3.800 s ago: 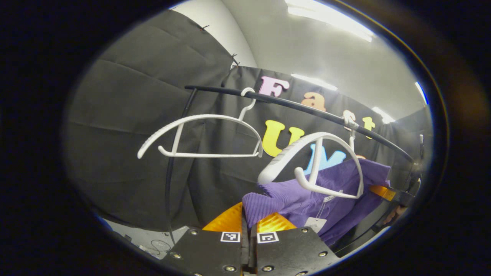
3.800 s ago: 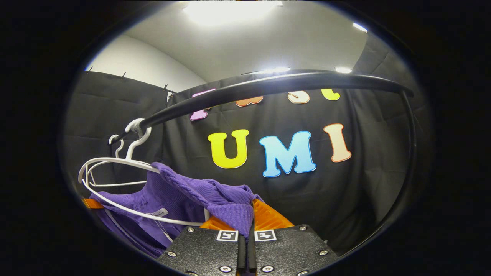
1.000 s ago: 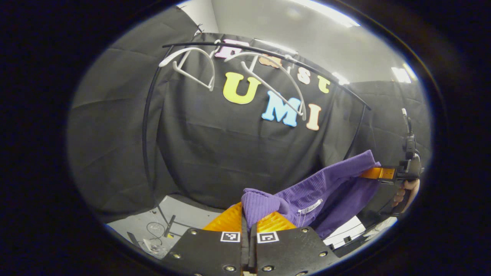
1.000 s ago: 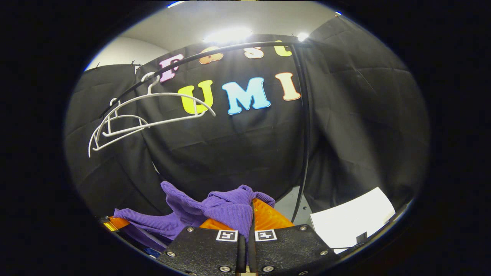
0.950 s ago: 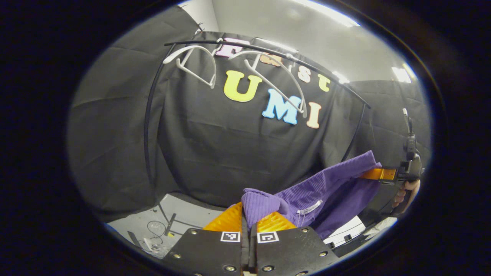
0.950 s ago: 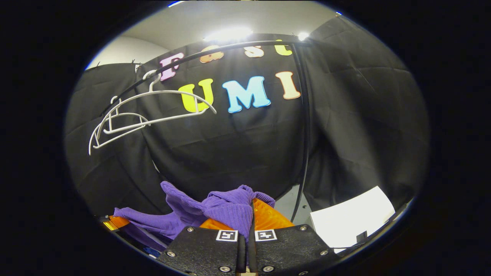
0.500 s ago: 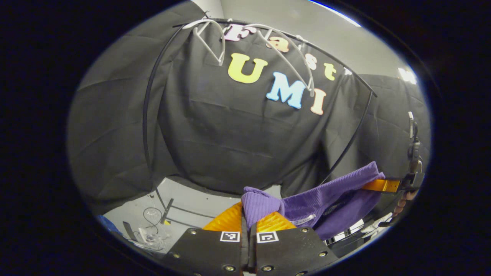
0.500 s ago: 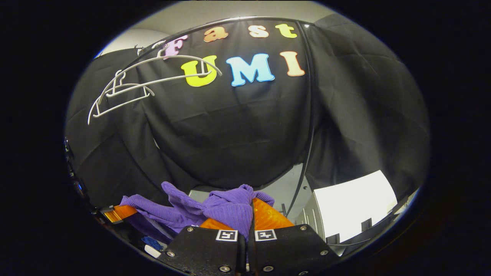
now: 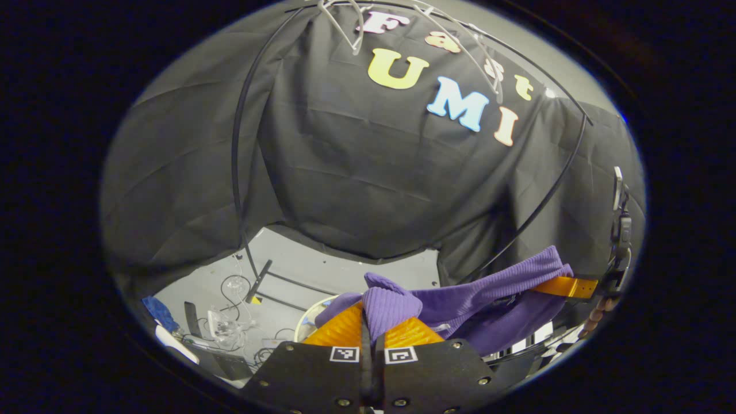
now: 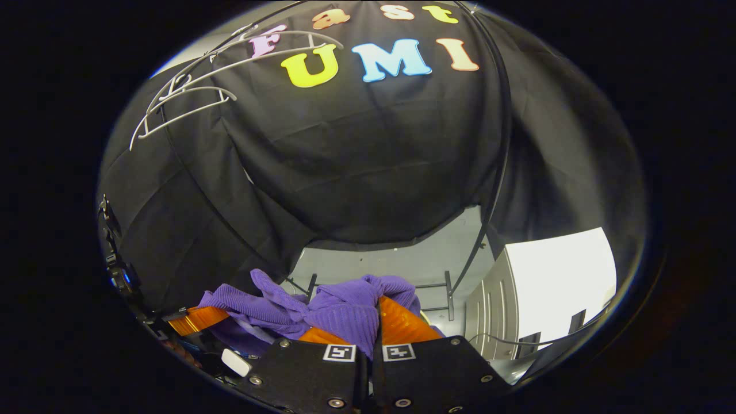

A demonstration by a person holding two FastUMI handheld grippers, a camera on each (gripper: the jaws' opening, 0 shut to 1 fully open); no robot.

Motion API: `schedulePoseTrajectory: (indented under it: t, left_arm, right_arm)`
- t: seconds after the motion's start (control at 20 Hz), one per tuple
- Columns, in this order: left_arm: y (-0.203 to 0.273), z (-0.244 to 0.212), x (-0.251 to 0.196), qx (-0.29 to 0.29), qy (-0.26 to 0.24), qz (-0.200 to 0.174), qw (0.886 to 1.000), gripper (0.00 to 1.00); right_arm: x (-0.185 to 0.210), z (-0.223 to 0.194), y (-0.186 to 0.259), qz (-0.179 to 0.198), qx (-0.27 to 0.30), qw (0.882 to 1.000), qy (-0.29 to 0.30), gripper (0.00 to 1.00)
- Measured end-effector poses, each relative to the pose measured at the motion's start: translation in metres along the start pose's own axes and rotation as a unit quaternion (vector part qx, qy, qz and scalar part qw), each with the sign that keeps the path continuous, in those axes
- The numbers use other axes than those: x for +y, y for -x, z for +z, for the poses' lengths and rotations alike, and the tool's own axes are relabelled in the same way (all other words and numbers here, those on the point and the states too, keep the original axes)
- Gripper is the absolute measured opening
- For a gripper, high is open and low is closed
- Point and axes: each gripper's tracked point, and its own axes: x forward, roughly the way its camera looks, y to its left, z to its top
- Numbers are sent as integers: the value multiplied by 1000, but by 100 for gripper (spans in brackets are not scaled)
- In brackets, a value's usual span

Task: Grasp the clothes on the hanger with both hands and then place them into the laundry hamper below.

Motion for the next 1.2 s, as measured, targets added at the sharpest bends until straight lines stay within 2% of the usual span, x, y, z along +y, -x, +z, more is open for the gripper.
schedulePoseTrajectory:
  t: [0.2,0.4,0.45,0.5,0.55,0.6,0.65,1.2]
  left_arm:
    - [-23,-30,-14,27,-44,-16,999,1]
    - [-42,-46,-19,50,-76,-35,995,1]
    - [-47,-50,-17,55,-82,-40,994,6]
    - [-53,-52,-16,59,-86,-46,993,1]
    - [-57,-53,-13,62,-89,-50,993,1]
    - [-62,-55,-12,64,-90,-54,992,6]
    - [-64,-58,-8,67,-91,-57,992,1]
    - [-70,-66,-15,75,-107,-69,989,1]
  right_arm:
    - [7,-34,-19,1,36,999,-9,3]
    - [6,-56,-28,-20,53,998,-8,4]
    - [4,-59,-29,-27,55,998,-9,4]
    - [3,-64,-31,-32,60,998,-12,4]
    - [1,-68,-32,-37,65,997,-15,4]
    - [-1,-71,-34,-42,67,997,-17,4]
    - [-2,-72,-35,-46,69,996,-18,4]
    - [-22,-86,-26,-80,87,993,-24,7]
